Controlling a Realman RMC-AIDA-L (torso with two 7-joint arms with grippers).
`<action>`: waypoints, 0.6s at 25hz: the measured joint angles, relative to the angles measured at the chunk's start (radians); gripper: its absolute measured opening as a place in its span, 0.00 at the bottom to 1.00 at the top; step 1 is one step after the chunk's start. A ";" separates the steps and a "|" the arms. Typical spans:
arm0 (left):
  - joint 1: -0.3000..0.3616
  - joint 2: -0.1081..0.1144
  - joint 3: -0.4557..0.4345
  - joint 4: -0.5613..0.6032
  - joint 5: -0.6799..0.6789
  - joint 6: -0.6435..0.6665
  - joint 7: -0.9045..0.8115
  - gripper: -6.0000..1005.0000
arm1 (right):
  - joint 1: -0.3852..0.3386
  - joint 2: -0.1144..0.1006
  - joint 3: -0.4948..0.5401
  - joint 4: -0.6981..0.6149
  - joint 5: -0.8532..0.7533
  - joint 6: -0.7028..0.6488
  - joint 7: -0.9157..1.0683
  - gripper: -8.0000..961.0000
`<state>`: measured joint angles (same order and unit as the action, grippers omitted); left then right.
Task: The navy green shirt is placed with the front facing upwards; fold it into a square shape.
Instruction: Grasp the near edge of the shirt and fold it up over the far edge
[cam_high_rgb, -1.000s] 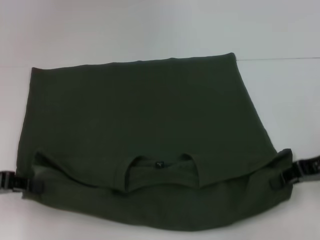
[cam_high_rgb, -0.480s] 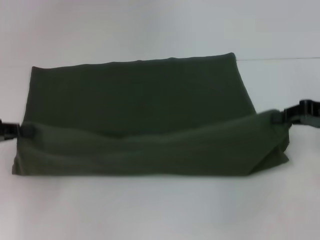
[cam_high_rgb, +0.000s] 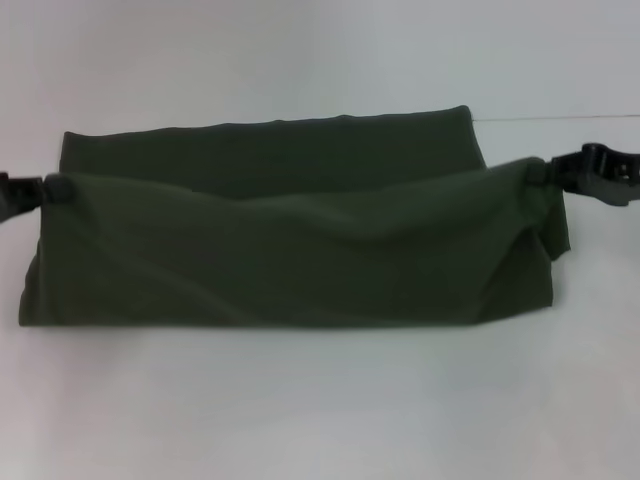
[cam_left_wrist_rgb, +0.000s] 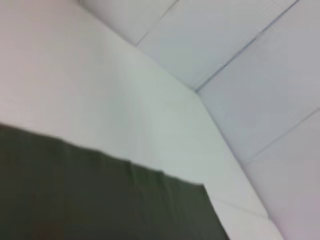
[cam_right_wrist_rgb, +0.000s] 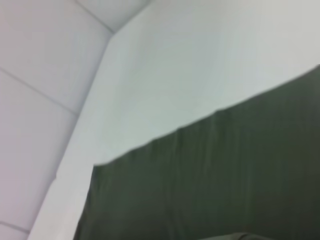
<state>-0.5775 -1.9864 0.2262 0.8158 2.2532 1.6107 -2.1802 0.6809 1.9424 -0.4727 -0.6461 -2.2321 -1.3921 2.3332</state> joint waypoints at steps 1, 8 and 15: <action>0.000 -0.003 0.000 -0.003 -0.013 -0.013 0.005 0.03 | 0.000 0.004 0.000 0.001 0.014 0.018 -0.005 0.10; -0.001 -0.035 0.004 -0.033 -0.097 -0.136 0.060 0.03 | -0.013 0.023 0.004 0.026 0.123 0.109 -0.056 0.10; -0.009 -0.081 0.008 -0.067 -0.187 -0.252 0.134 0.03 | -0.014 0.039 0.004 0.085 0.232 0.190 -0.152 0.10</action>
<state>-0.5865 -2.0673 0.2338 0.7483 2.0663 1.3587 -2.0458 0.6673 1.9814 -0.4688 -0.5610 -2.0002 -1.2022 2.1809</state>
